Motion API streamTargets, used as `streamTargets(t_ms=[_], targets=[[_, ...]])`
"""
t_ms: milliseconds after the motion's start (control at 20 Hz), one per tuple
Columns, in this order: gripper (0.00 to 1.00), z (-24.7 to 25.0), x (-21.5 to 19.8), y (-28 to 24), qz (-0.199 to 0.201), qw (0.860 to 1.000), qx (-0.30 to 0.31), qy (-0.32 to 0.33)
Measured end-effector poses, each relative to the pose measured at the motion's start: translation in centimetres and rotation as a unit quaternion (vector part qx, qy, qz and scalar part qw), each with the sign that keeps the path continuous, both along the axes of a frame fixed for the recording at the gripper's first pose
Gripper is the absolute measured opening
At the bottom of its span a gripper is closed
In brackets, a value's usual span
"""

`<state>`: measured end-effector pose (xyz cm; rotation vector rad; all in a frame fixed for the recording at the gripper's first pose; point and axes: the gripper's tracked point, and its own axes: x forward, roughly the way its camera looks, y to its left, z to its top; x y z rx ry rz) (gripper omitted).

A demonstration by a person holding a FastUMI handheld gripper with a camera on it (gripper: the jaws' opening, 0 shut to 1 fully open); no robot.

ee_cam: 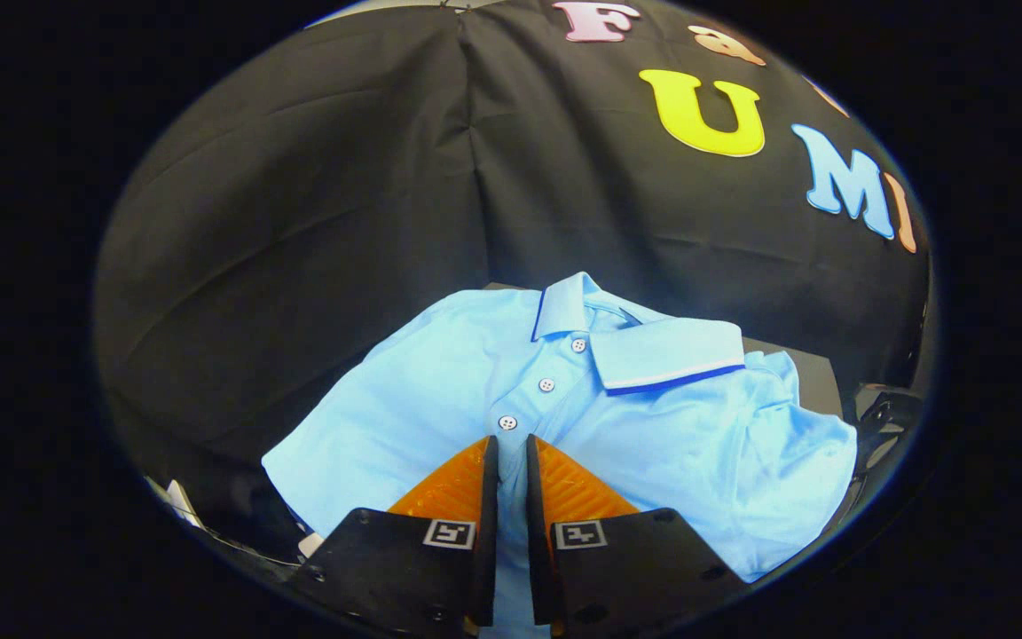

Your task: Put the clothes into the washing machine and then close the washing machine lid.

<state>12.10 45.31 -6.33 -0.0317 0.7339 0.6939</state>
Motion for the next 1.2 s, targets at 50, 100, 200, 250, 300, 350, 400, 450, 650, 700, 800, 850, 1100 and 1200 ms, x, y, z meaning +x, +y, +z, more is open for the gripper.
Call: streamTargets(t_ms=[50,100,200,250,300,350,400,450,650,700,800,850,1100,1200], targets=[[0.19,-0.1,0.0,0.1,0.003,1.000,-0.003,0.003],[0.19,-0.1,0.0,0.4,0.012,1.000,0.001,0.006],[0.02,0.1,-0.5,-0.1,-0.008,1.000,0.014,0.014],[0.02,0.1,-0.1,0.2,-0.007,1.000,0.011,0.006],[0.02,0.4,0.0,0.3,-0.006,1.000,0.012,-0.004],[0.02,0.8,0.1,0.3,-0.007,1.000,0.014,-0.014],[0.02,1.4,0.0,0.3,-0.011,0.999,0.025,-0.025],[0.01,2.3,0.1,0.0,-0.017,0.999,0.035,-0.036],[0.02,5.1,0.6,-0.6,-0.015,0.996,0.052,-0.078],[0.01,5.4,0.5,-0.8,-0.014,0.995,0.057,-0.083],[0.01,6.4,0.6,-1.3,-0.015,0.993,0.075,-0.093],[0.02,7.2,0.6,-1.8,-0.014,0.992,0.082,-0.099],[0.01,10.0,1.2,-4.6,-0.014,0.985,0.114,-0.127],[0.01,10.6,1.4,-6.0,-0.017,0.984,0.121,-0.129]])
